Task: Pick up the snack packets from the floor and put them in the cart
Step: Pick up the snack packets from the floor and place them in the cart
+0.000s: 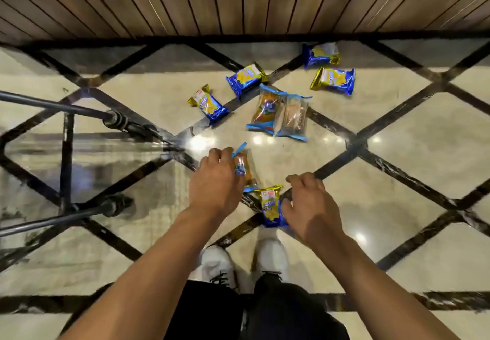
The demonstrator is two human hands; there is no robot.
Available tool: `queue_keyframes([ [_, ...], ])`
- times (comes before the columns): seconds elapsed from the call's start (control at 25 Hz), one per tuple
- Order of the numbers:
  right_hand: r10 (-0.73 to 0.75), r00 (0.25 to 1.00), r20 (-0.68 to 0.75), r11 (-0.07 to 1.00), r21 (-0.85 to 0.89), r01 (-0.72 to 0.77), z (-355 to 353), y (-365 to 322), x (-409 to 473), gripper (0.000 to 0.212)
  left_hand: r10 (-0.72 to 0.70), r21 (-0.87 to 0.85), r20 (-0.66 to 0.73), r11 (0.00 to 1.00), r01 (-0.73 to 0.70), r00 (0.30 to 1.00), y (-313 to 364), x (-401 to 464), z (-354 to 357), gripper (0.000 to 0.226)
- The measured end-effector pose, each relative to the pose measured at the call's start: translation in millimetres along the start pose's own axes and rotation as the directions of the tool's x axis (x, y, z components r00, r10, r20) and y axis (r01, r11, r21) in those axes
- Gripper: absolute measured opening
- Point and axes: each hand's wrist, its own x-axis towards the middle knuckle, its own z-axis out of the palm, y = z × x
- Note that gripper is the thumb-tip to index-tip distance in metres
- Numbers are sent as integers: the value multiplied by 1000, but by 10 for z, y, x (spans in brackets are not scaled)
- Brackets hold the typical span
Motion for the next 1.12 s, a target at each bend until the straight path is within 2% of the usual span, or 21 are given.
queue_keyframes([
  [0.16, -34, 999, 35, 996, -79, 37, 927, 167, 539, 51, -28, 3, 0, 1000, 28, 1000, -282, 554, 883, 60],
  [0.28, -11, 998, 55, 999, -53, 14, 1534, 265, 840, 62, -63, -38, -4, 997, 62, 998, -474, 918, 1470, 64],
  [0.48, 35, 999, -1, 999, 15, -35, 2287, 381, 1027, 79, -147, -101, 25, 984, 149, 989, -660, 1325, 2137, 84],
  [0.68, 67, 997, -30, 992, 111, -63, 2551, 378, 1067, 79, -218, -223, 19, 951, 216, 976, -629, 1391, 2448, 94],
  [0.84, 129, 990, -57, 953, 282, -108, 2668, 388, 1087, 79, -276, -437, -13, 866, 243, 961, -546, 1437, 2564, 89],
  [1.12, 164, 983, -87, 910, 397, -117, 2551, 441, 1178, 77, -301, -531, -55, 816, 227, 952, -581, 1398, 2409, 90],
])
